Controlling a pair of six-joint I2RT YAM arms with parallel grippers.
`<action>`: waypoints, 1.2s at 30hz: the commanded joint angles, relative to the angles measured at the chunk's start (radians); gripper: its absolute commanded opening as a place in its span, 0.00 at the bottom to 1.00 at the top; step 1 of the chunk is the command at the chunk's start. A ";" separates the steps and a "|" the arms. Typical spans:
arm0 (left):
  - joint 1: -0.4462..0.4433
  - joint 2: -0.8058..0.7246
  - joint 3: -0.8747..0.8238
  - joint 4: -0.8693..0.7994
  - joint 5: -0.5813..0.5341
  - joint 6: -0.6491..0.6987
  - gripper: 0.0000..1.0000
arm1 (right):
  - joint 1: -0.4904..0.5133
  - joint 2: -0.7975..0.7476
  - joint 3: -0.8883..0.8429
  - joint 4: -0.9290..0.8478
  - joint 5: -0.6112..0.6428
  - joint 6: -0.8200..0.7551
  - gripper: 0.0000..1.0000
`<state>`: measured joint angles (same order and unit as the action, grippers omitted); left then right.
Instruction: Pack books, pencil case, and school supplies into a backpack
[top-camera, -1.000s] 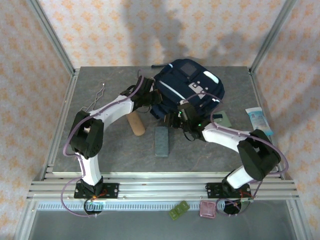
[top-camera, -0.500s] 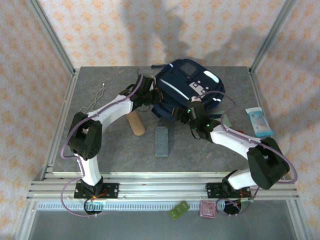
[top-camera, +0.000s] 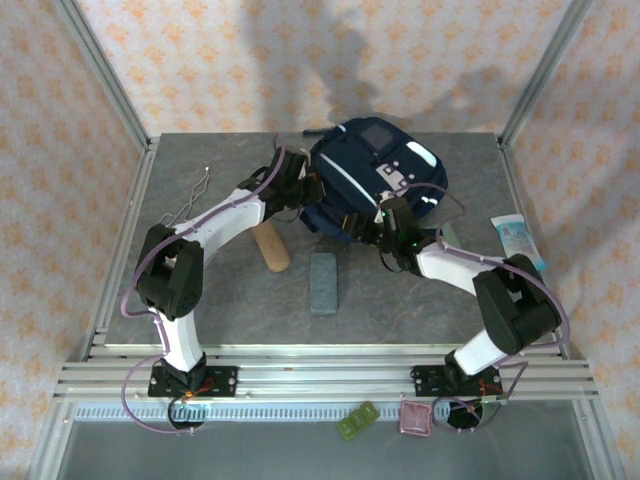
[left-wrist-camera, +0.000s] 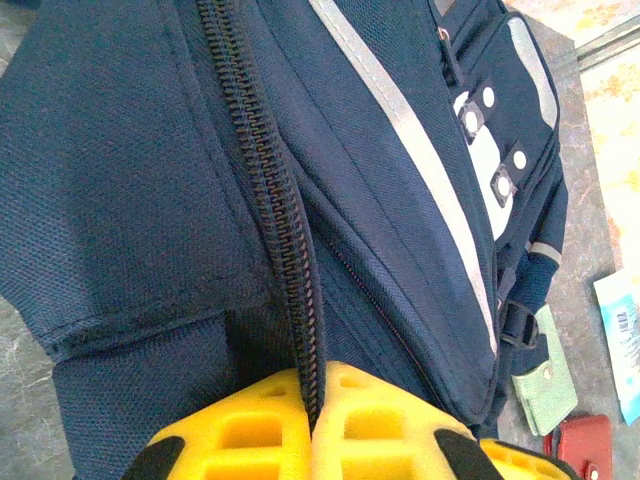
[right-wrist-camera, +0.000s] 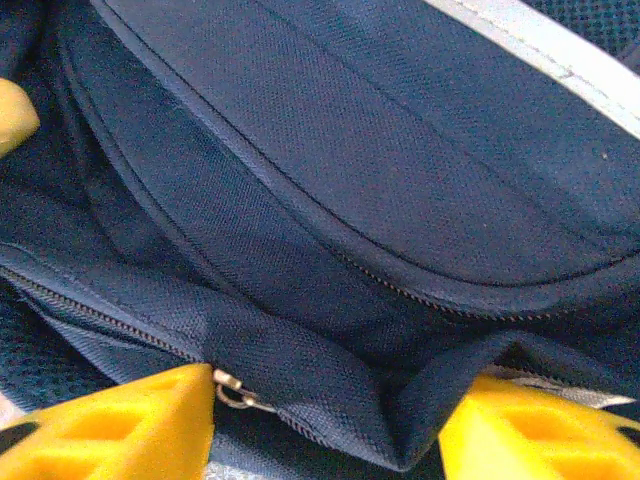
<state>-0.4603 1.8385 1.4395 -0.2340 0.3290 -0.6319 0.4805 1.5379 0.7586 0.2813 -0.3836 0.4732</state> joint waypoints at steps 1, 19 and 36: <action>-0.023 -0.058 0.045 0.068 0.084 -0.011 0.00 | 0.013 -0.047 -0.007 0.135 -0.077 -0.018 0.53; -0.019 -0.056 0.052 0.081 0.074 -0.015 0.00 | 0.020 -0.275 -0.173 0.009 0.024 -0.071 0.47; -0.023 -0.096 0.040 0.080 0.099 -0.023 0.00 | 0.010 -0.068 0.036 0.088 0.066 -0.115 0.54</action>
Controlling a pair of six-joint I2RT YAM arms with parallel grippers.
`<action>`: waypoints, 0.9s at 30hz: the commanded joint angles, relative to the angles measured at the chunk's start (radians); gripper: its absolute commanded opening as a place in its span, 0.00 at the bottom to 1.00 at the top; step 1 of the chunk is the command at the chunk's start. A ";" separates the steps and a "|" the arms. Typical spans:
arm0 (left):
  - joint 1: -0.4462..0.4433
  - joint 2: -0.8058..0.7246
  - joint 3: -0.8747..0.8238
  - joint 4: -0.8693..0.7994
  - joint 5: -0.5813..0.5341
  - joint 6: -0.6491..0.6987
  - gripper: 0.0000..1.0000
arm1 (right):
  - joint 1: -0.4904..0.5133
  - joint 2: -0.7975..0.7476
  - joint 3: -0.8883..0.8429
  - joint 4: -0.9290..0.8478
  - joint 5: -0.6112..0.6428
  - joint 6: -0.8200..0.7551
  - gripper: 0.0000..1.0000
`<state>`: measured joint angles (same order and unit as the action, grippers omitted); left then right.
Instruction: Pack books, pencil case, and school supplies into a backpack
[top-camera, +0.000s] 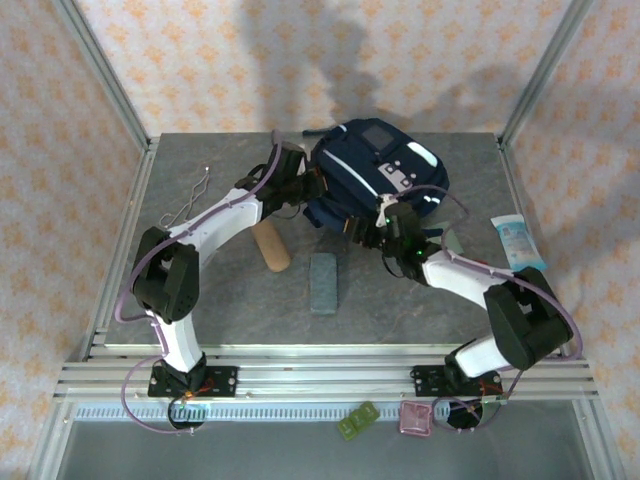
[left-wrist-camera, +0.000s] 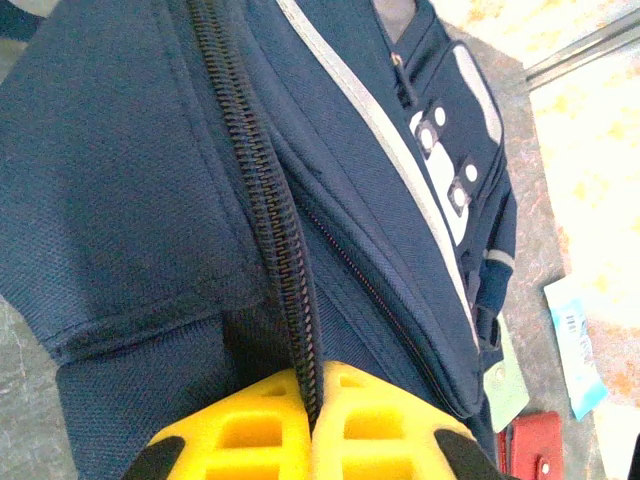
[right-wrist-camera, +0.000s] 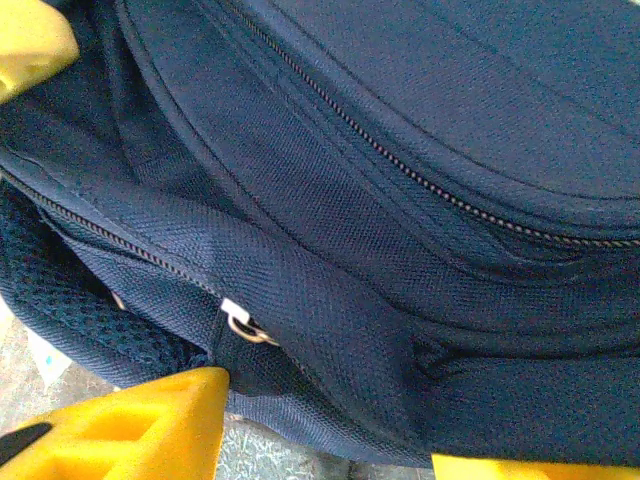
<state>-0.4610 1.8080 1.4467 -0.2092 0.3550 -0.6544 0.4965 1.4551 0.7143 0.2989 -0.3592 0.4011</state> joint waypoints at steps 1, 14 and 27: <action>-0.023 -0.065 0.027 0.057 0.073 -0.001 0.00 | -0.006 0.023 0.093 0.066 0.041 -0.050 0.53; -0.022 -0.036 0.029 0.072 0.093 -0.008 0.00 | -0.007 -0.003 0.107 -0.018 0.104 -0.190 0.55; -0.024 -0.013 0.025 0.076 0.089 -0.004 0.00 | 0.004 -0.036 0.109 -0.039 -0.065 -0.216 0.28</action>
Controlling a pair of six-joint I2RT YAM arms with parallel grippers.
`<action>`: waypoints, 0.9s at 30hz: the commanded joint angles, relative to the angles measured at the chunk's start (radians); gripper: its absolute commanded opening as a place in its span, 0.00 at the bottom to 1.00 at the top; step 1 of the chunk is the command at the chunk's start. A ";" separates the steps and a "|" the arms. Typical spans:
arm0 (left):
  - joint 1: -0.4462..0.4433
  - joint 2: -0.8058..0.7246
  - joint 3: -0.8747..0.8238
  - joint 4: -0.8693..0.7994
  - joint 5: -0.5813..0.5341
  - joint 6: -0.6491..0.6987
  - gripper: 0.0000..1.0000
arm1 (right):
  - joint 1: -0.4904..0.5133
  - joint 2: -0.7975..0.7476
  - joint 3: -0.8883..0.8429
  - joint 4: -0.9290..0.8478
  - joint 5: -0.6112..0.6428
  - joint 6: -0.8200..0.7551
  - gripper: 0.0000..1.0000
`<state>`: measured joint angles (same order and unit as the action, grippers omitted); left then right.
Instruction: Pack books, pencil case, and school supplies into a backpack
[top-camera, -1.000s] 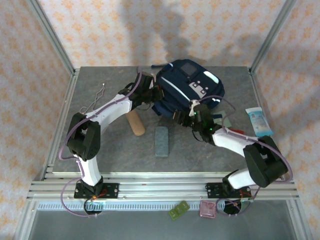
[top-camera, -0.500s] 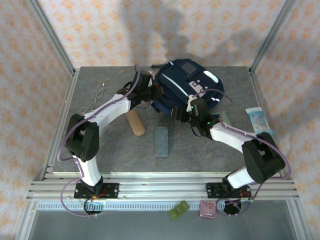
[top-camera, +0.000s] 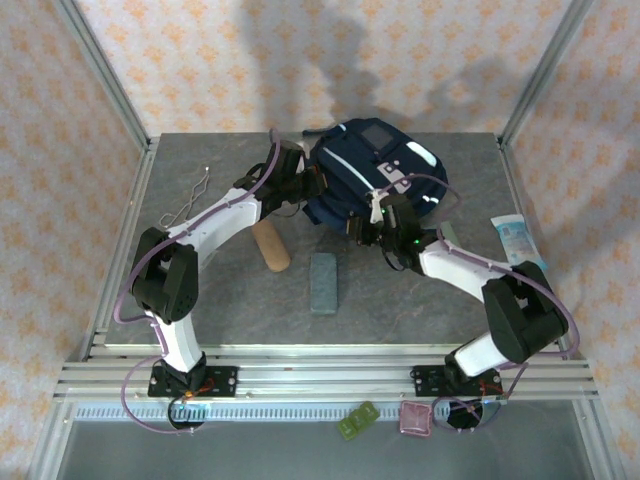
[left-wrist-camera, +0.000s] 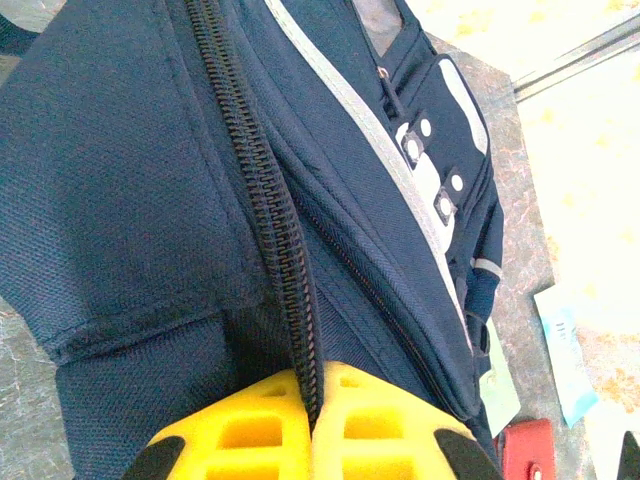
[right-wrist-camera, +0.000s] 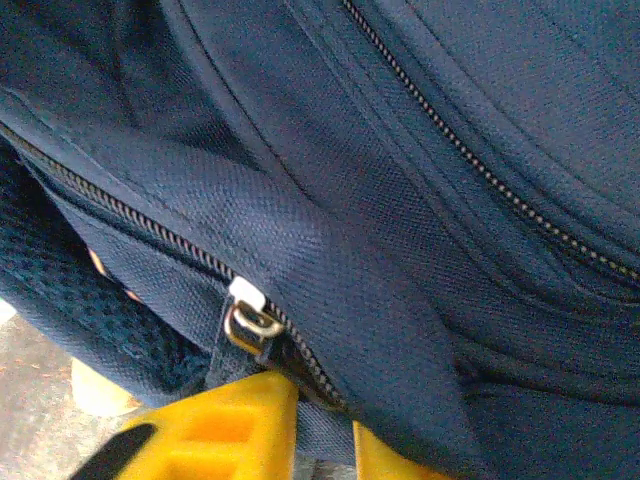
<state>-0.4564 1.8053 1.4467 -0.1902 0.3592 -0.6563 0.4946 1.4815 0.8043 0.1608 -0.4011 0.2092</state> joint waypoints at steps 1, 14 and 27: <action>-0.029 -0.008 0.027 0.058 0.088 -0.003 0.00 | 0.005 -0.070 0.016 0.097 -0.002 -0.020 0.36; -0.028 -0.009 0.026 0.061 0.087 -0.003 0.00 | -0.022 -0.036 0.079 0.072 -0.040 0.030 0.20; -0.029 -0.003 0.030 0.074 0.089 -0.014 0.00 | -0.018 0.075 0.142 0.022 -0.015 0.127 0.08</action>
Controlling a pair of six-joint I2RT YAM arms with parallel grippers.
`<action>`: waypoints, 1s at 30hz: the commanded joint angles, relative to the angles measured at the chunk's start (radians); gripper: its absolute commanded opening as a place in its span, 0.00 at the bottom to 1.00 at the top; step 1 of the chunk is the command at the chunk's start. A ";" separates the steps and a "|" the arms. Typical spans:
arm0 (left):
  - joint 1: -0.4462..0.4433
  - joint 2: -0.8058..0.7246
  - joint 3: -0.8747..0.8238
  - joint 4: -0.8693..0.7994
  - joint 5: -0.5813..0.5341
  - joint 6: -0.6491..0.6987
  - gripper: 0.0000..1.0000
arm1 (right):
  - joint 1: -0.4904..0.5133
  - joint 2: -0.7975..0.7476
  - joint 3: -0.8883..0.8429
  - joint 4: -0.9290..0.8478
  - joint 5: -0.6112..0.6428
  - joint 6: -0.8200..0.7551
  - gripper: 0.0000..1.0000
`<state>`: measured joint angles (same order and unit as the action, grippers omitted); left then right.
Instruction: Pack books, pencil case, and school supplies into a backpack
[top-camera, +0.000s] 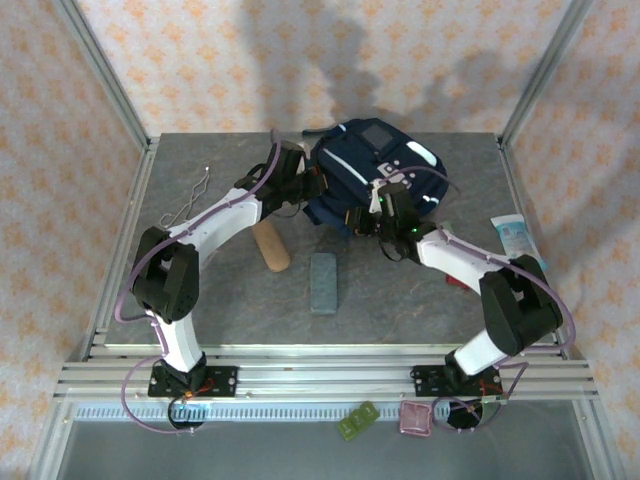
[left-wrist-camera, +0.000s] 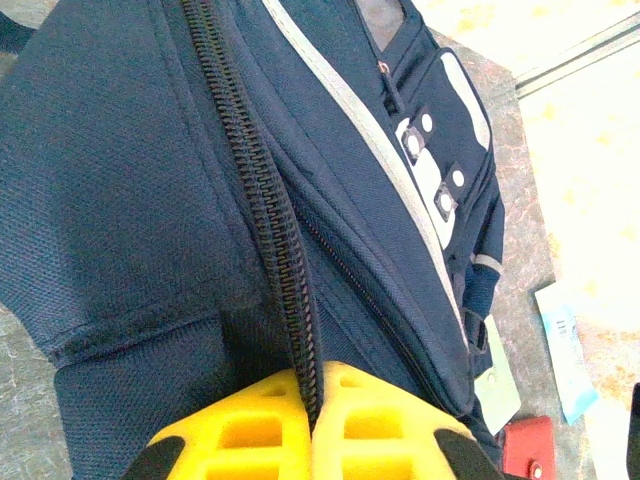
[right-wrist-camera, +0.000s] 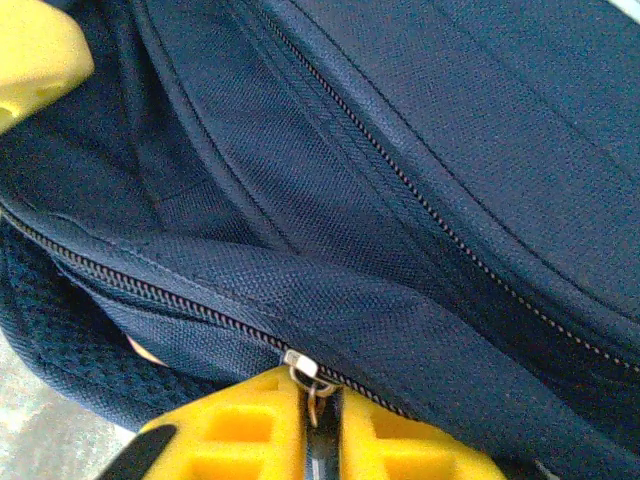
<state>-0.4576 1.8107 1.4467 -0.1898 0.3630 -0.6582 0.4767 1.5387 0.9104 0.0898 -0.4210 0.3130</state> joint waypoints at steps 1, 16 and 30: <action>-0.027 -0.006 0.033 0.072 0.085 -0.012 0.00 | 0.002 0.022 0.040 0.090 0.010 0.027 0.01; -0.028 -0.002 0.032 0.083 0.071 -0.016 0.00 | 0.077 0.131 0.103 -0.002 0.167 0.061 0.00; 0.055 -0.028 -0.049 0.080 -0.032 0.034 0.00 | -0.033 -0.013 -0.112 -0.152 0.237 0.079 0.00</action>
<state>-0.4309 1.8282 1.3960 -0.1867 0.3508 -0.6540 0.5026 1.5379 0.8528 0.0483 -0.2867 0.3744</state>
